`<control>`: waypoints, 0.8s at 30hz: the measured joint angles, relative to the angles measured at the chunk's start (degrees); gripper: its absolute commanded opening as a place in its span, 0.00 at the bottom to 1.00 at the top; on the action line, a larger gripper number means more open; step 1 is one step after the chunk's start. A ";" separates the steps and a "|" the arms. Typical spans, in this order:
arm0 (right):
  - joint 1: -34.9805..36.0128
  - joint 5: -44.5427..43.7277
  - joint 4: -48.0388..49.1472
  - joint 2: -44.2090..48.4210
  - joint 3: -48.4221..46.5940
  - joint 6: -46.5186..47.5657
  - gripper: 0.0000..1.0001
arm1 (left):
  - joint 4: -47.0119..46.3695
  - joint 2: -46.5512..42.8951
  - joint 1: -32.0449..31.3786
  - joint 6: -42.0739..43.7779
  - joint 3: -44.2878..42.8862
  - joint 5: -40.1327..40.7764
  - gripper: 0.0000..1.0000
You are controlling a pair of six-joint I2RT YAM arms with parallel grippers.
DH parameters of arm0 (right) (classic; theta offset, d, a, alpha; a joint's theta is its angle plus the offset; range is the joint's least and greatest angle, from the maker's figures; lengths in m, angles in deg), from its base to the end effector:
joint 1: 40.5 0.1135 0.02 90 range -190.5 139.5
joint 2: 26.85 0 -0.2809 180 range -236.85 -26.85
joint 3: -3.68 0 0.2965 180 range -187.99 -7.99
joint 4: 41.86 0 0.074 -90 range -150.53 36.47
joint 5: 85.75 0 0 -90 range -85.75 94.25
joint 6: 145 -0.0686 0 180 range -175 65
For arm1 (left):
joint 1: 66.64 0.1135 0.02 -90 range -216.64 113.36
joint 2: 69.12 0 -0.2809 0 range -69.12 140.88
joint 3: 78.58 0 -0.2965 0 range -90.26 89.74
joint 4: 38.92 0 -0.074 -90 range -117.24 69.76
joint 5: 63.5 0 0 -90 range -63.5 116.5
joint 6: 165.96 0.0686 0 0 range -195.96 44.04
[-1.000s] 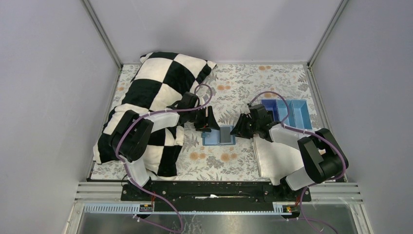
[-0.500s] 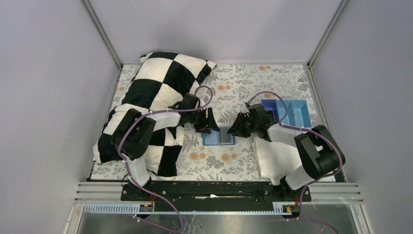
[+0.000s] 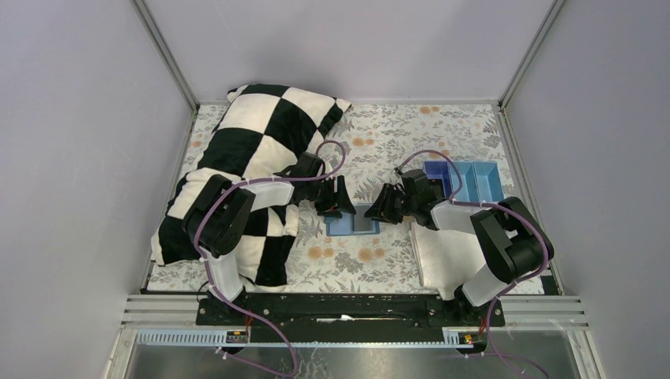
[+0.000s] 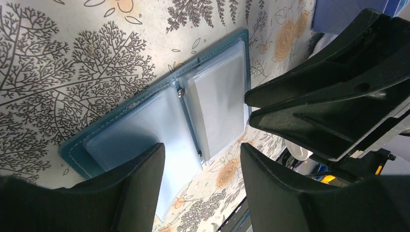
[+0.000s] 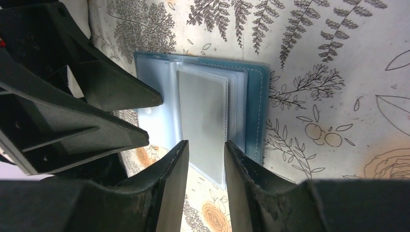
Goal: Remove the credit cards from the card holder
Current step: Remove the credit card from the card holder.
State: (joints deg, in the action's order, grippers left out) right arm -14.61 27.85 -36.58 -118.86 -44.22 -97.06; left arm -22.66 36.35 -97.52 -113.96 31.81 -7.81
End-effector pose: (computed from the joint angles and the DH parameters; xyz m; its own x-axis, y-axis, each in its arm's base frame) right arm 0.3023 0.1773 0.1020 -0.8748 0.2578 -0.4102 -0.1275 0.6944 0.7082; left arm 0.3367 -0.2464 0.1074 -0.9777 -0.0079 -0.2099 0.1511 0.6681 -0.7286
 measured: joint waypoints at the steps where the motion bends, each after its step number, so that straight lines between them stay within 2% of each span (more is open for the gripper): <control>1: 0.00 0.28 0.37 0.00 0.15 -0.15 0.40 | -0.02 0.20 0.00 0.00 0.00 -0.02 0.63; 17: 1.62 6.73 8.48 0.00 0.74 -4.59 0.40 | 0.02 0.39 0.26 -0.02 -0.15 -0.81 0.64; 24: 5.03 7.89 10.38 -0.44 0.28 -5.79 0.40 | 3.37 -5.01 3.28 -0.13 -0.68 -0.85 0.65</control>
State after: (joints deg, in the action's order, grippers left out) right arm -9.58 35.74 -26.20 -119.29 -43.94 -102.85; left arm -19.30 31.34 -94.24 -114.09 31.13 -8.66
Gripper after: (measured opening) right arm 0.403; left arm 0.645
